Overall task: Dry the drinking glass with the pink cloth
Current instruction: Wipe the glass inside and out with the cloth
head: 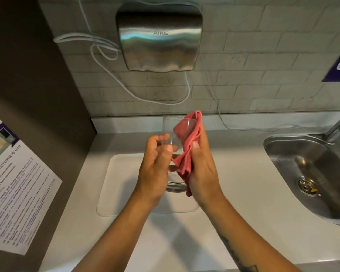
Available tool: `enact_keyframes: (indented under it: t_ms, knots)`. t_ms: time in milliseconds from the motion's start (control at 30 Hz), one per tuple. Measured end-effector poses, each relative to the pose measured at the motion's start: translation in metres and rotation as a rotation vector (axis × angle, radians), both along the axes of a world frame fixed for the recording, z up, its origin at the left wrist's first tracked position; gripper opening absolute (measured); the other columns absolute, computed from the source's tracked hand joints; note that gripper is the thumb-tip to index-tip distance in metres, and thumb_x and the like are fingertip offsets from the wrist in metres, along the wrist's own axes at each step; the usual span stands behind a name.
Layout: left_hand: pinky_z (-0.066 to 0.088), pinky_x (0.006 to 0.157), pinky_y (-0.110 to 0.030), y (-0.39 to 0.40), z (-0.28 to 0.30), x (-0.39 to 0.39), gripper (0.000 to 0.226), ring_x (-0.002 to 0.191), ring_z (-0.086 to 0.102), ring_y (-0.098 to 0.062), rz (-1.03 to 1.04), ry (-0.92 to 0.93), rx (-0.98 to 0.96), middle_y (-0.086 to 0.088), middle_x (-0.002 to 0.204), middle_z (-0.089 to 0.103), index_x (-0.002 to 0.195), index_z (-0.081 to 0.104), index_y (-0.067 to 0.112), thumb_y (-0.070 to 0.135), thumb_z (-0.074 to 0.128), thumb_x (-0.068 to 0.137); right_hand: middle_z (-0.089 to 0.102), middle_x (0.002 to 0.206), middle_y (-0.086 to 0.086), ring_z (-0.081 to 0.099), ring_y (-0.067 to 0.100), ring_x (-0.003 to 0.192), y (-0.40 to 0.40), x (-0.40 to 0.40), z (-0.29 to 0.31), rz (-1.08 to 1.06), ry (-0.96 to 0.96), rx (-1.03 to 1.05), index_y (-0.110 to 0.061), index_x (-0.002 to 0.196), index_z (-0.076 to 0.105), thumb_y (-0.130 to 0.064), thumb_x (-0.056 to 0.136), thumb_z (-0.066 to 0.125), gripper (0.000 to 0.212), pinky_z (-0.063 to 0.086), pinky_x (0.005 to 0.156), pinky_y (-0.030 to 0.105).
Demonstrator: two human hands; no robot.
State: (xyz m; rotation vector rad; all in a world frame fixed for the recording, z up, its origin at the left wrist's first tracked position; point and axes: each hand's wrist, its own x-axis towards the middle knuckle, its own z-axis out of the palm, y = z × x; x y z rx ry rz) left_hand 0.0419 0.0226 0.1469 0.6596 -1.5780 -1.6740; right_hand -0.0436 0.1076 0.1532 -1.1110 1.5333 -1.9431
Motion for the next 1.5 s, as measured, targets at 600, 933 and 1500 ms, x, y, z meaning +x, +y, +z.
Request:
enact_keyframes:
  t_ms: [600, 933, 1500]
  knots:
    - [0.060, 0.067, -0.025, -0.010, 0.004, 0.000, 0.034, 0.085, 0.075, -0.007, 0.008, -0.018, 0.068, -0.004, 0.106, 0.072, 0.121, 0.056, 0.027, 0.043, 0.050, 0.092, 0.041, 0.168, -0.029, 0.045, 0.005, 0.157, 0.002, 0.016, -0.010, -0.030, 0.107, 0.084, -0.047, 0.163, 0.018, -0.030, 0.112, 0.034, 0.057, 0.041, 0.130, 0.041]
    - [0.061, 0.066, -0.027, -0.010, 0.004, 0.001, 0.043, 0.083, 0.073, -0.009, 0.025, -0.031, 0.125, -0.007, 0.108, 0.070, 0.124, 0.057, 0.023, 0.045, 0.049, 0.087, 0.037, 0.162, -0.042, 0.038, -0.009, 0.156, 0.005, 0.025, -0.028, 0.019, 0.100, 0.077, -0.053, 0.159, 0.017, -0.029, 0.112, 0.034, 0.055, 0.036, 0.127, 0.020]
    - [0.062, 0.089, -0.034, 0.013, -0.005, -0.007, 0.070, 0.103, 0.075, -0.006, 0.183, -0.203, 0.054, 0.004, 0.124, 0.073, 0.132, 0.053, 0.032, 0.072, 0.064, 0.076, 0.043, 0.173, -0.006, 0.044, 0.006, 0.157, -0.006, 0.000, 0.002, -0.141, 0.114, 0.217, -0.027, 0.172, 0.025, -0.026, 0.120, 0.033, 0.053, 0.037, 0.132, 0.039]
